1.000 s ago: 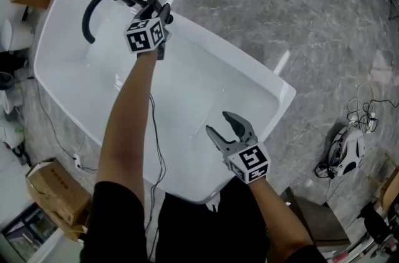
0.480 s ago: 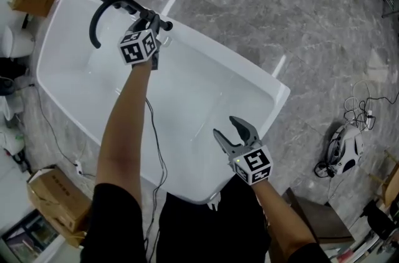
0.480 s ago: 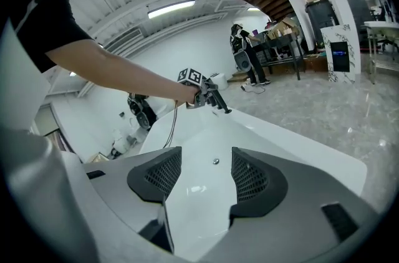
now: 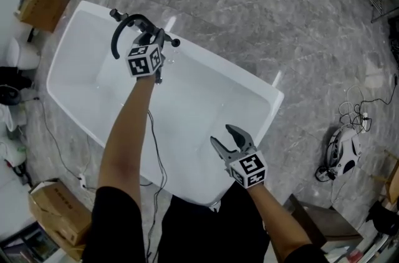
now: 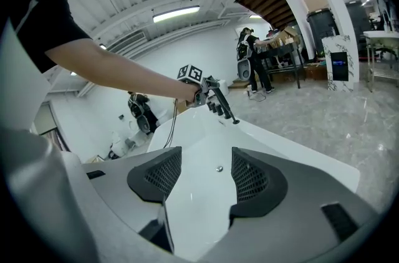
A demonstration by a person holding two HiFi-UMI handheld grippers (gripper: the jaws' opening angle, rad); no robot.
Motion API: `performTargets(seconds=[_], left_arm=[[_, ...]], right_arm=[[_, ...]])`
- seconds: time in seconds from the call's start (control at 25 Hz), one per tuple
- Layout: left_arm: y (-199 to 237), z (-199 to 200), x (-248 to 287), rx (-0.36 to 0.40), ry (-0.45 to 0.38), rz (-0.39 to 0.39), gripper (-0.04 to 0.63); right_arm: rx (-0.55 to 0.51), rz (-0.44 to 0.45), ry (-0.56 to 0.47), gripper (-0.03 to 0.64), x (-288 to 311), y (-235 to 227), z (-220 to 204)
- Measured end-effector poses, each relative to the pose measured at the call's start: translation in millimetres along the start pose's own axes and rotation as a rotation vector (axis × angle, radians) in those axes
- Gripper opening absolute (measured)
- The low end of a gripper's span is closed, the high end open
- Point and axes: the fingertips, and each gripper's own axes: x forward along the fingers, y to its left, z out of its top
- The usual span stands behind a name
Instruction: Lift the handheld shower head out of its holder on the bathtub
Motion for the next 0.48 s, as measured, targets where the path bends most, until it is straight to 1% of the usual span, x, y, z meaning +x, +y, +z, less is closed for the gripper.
performTargets(seconds=[0.16,0.32,0.48], left_arm=[[-1.1,25.6,-25.8,0.008,-0.025,-0.021,0.127],[-5.1,54.5,-51.1,-0.002,-0.065,-0.043,0.127],[-5.5,85.9,-79.0,0.035,-0.096,-0.059,0.127]], right_arm=[[-0.014,-0.027,-0.032,0.221,-10.3,22.4,21.1],[-0.001,-0.066,-0.088,0.221,-26.0,39.1,45.9],[0.006,-0.086,-0.131,0.221,-39.0,60.8,59.6]])
